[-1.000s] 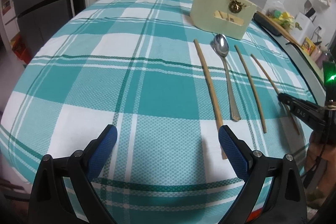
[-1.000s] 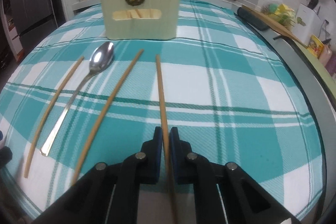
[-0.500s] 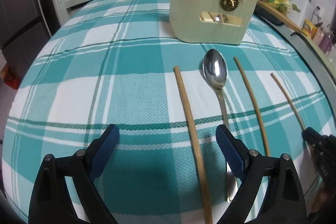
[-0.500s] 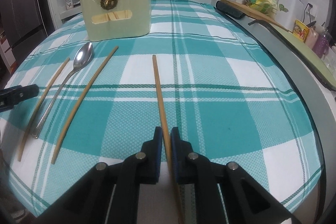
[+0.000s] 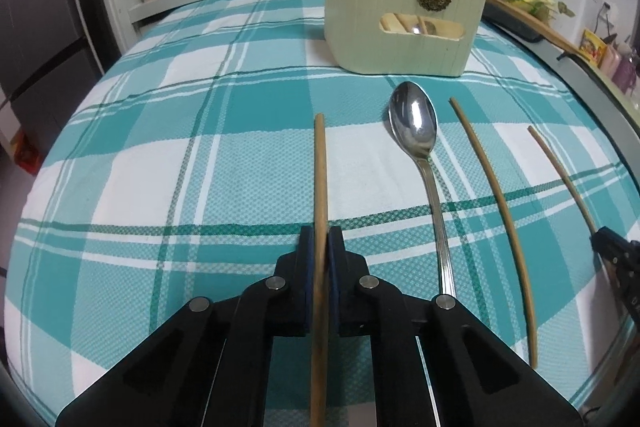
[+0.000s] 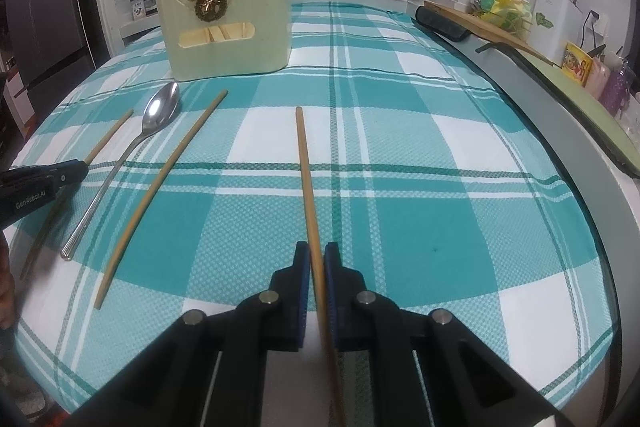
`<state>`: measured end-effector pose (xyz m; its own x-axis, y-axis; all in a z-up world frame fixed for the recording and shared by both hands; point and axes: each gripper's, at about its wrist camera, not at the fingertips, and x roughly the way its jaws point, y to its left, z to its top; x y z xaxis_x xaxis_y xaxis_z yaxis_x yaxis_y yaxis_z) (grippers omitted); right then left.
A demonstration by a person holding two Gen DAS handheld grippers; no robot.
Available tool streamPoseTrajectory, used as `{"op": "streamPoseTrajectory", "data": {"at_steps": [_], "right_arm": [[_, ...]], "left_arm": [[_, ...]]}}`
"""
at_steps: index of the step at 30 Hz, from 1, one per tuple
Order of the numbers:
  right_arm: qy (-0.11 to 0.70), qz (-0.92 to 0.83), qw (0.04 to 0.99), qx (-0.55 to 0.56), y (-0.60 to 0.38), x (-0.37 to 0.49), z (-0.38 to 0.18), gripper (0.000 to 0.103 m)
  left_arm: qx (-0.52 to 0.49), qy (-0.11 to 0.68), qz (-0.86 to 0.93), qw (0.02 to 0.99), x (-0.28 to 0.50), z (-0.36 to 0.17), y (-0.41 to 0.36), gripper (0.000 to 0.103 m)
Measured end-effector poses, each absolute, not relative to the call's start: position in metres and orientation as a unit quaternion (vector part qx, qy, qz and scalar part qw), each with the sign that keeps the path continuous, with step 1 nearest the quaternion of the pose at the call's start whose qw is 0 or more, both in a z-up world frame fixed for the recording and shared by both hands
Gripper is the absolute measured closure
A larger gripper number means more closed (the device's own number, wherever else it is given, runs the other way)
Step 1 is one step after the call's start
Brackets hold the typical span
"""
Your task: Organize utensils
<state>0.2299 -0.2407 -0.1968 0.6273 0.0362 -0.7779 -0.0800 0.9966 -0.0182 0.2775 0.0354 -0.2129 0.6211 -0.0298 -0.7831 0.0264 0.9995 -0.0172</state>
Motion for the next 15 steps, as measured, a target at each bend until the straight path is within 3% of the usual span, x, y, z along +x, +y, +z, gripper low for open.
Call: {"op": "streamPoseTrajectory", "data": {"at_steps": [8, 10, 11, 12, 14, 15], "right_arm": [[0.441, 0.007, 0.898, -0.013, -0.265, 0.217, -0.195, 0.096], [0.439, 0.016, 0.899, 0.0, -0.271, 0.211, -0.195, 0.094], [0.44, 0.022, 0.898, 0.003, -0.271, 0.21, -0.196, 0.091], [0.438, 0.027, 0.899, 0.004, -0.273, 0.208, -0.196, 0.088], [0.439, 0.025, 0.898, 0.009, -0.274, 0.207, -0.195, 0.059], [0.439, 0.025, 0.898, 0.013, -0.274, 0.206, -0.196, 0.056]], "left_arm": [[-0.033, 0.444, -0.015, 0.895, 0.227, -0.208, 0.058, 0.093], [-0.042, 0.443, -0.019, 0.895, 0.219, -0.207, 0.06, 0.069], [-0.045, 0.441, -0.018, 0.896, 0.216, -0.206, 0.06, 0.049], [-0.045, 0.437, -0.016, 0.898, 0.215, -0.206, 0.06, 0.039], [-0.039, 0.437, -0.01, 0.899, 0.216, -0.207, 0.059, 0.038], [-0.035, 0.442, -0.006, 0.896, 0.218, -0.21, 0.059, 0.037]]}}
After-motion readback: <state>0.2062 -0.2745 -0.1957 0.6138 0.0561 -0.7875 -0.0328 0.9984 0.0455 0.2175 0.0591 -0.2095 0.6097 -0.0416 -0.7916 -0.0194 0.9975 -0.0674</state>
